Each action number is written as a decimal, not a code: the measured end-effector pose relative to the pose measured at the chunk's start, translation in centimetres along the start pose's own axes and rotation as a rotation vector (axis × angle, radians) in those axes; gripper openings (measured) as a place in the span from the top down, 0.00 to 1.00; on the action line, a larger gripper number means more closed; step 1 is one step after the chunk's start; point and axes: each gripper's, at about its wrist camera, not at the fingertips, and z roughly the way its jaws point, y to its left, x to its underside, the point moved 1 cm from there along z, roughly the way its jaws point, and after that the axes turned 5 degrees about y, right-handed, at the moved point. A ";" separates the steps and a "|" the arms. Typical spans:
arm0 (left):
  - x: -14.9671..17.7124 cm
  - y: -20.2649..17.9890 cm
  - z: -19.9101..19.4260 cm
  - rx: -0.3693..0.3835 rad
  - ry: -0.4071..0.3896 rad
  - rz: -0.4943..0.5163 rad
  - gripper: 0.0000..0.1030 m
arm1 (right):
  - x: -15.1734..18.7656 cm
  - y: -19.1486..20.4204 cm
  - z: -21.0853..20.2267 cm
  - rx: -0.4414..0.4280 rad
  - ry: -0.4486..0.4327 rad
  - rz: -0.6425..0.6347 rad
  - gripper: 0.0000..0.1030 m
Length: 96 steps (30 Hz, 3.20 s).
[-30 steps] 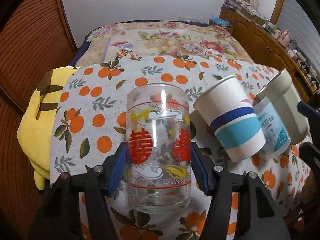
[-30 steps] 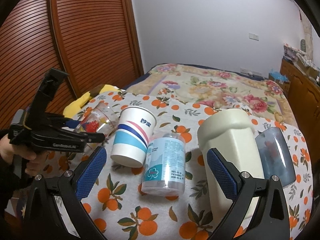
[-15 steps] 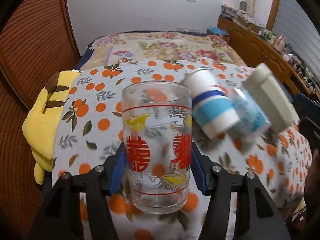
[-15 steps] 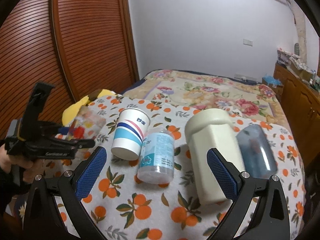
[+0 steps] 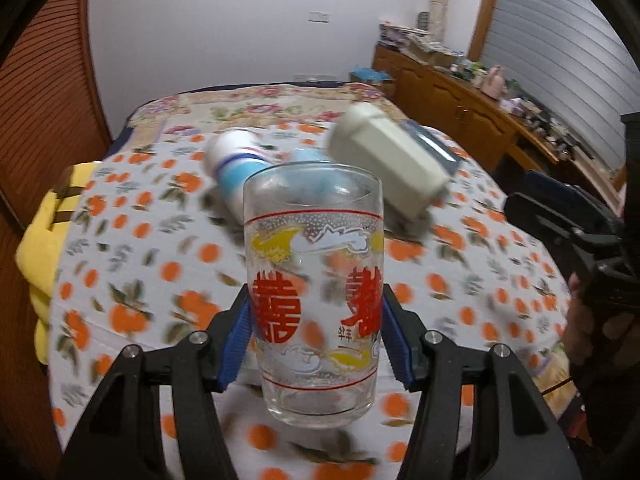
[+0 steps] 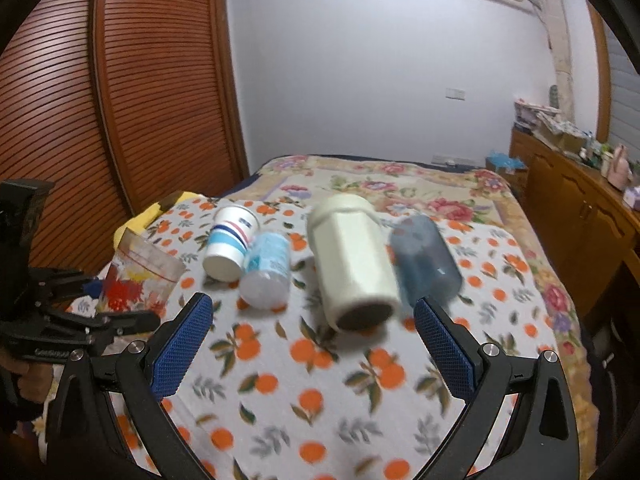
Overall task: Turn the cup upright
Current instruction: 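Lift the glass off the bed with the left tool toward the right tool, then close the right tool on the glass while the left tool opens and releases it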
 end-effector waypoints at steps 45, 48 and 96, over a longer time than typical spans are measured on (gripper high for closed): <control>-0.1 -6.9 6.1 0.072 0.093 0.052 0.39 | 6.3 -5.6 0.2 0.043 0.103 0.111 0.01; -0.4 -7.0 5.3 0.065 0.068 0.050 0.38 | 6.3 -5.4 0.1 0.040 0.102 0.108 0.01; 4.1 1.0 -3.5 -0.126 -0.199 -0.084 0.31 | 4.2 3.5 7.3 -0.148 0.350 0.202 0.12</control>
